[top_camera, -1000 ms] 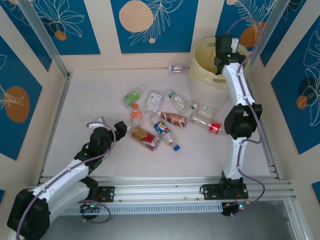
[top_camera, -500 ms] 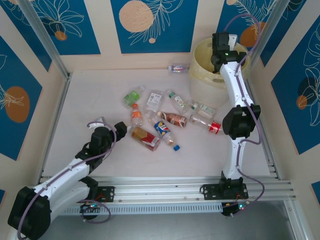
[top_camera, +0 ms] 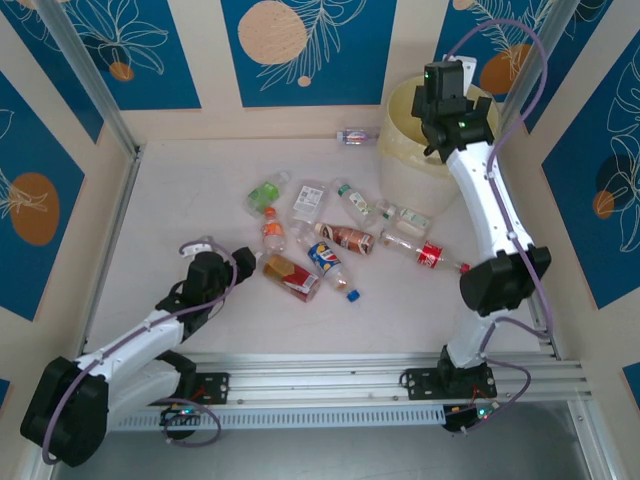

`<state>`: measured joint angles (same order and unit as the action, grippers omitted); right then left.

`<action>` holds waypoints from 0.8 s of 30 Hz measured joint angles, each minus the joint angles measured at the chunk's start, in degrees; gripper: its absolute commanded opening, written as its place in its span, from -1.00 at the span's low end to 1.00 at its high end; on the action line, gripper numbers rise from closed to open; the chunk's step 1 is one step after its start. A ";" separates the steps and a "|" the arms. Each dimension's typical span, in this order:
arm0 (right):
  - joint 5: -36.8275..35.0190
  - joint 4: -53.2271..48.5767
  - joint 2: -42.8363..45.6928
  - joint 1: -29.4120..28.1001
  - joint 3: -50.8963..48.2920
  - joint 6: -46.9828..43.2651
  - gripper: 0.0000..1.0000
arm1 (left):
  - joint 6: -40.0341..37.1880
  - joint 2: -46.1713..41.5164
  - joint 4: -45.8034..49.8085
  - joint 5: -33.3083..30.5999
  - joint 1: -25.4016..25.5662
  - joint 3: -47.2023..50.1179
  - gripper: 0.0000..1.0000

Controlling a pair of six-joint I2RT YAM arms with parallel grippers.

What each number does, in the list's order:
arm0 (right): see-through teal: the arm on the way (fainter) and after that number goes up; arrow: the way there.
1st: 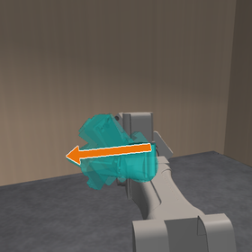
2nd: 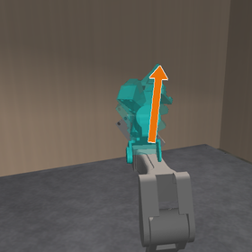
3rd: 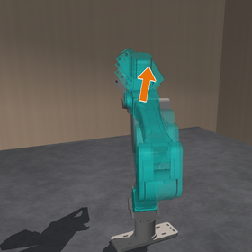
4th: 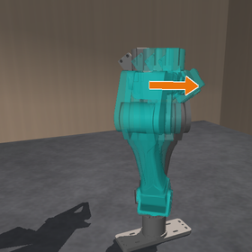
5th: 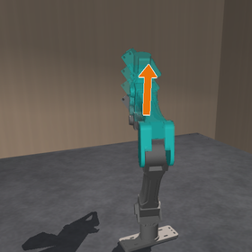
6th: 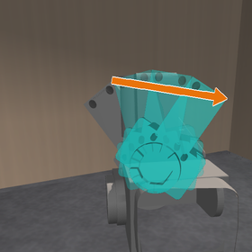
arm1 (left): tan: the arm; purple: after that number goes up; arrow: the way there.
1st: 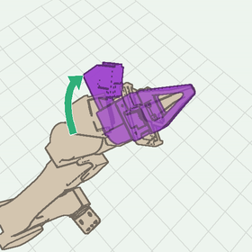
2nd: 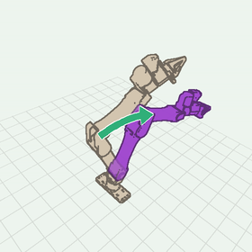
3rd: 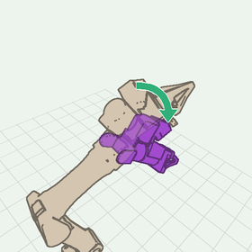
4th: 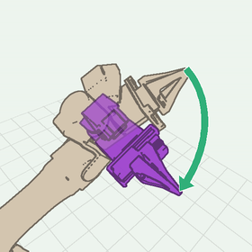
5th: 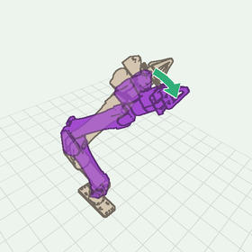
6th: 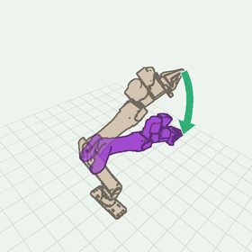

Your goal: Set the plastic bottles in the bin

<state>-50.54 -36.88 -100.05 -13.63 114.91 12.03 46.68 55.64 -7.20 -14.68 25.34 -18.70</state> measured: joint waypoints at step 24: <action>29.33 26.64 44.17 -5.79 -58.86 6.80 0.99 | 10.05 11.41 9.05 5.40 -0.46 -10.32 1.00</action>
<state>-21.21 -10.24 -55.88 -19.42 56.05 18.83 56.73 67.05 1.85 -9.28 24.88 -29.02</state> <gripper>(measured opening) 0.995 0.999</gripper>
